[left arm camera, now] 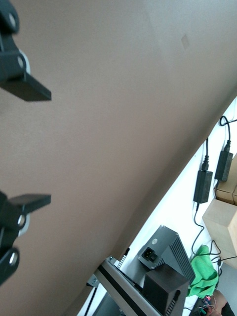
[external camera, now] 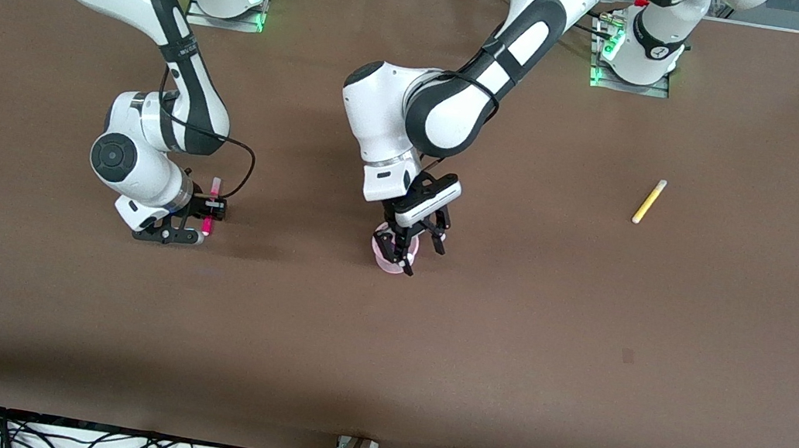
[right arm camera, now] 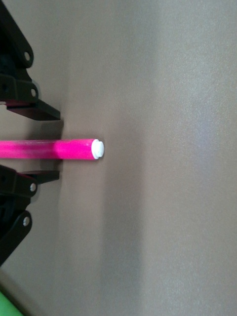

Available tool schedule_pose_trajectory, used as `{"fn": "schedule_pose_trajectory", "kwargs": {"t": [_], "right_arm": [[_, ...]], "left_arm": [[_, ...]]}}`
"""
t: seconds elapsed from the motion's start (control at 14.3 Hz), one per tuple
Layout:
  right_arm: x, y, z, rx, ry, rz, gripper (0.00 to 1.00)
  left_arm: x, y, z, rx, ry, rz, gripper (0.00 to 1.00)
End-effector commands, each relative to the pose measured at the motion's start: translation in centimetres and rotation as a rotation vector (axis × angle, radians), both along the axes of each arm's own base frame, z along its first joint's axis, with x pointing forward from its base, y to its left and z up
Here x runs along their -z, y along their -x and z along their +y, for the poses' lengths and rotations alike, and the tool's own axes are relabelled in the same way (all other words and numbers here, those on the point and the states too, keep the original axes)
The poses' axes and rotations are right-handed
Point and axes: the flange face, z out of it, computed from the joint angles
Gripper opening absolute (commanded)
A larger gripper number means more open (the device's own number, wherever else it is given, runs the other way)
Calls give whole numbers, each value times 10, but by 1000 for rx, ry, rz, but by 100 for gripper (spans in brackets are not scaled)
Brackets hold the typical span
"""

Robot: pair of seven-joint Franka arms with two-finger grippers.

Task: Organize pens into pink holder with both arms
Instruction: 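Grasp the pink marker with the right gripper while the left gripper withdraws, then carry the pink marker with the right gripper over the pink cup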

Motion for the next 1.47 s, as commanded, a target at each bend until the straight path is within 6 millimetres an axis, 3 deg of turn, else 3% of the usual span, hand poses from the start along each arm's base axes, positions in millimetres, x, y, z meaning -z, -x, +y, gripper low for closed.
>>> {"fn": "schedule_pose_trajectory", "kwargs": {"t": [0.0, 0.14, 0.35, 0.49, 0.7, 0.84, 0.98, 1.26, 1.4], "right_arm": [[-7, 10, 0, -17, -17, -4, 32], [-7, 10, 0, -17, -17, -4, 23], [-6, 11, -1, -16, -17, -6, 20], [0, 16, -2, -15, -16, -18, 18], [5, 20, -4, -13, -16, -34, 2], [-3, 18, -2, -16, -19, -44, 0], [-35, 14, 14, -66, -42, -91, 0], [-103, 9, 44, -142, -81, -202, 0], [-135, 10, 79, -206, -114, -264, 0]], "left_arm": [[-39, -18, 13, 23, -23, -19, 100], [-76, -41, 42, 19, 14, 42, 100], [-139, -63, 88, 91, 88, 192, 100], [-175, -77, 131, 122, 103, 289, 100], [-219, -94, 206, 226, 131, 454, 100], [-243, -102, 254, 305, 141, 527, 100], [-257, -109, 300, 365, 158, 576, 100], [-260, -111, 388, 543, 185, 677, 100], [-264, -109, 430, 622, 197, 691, 100]]}}
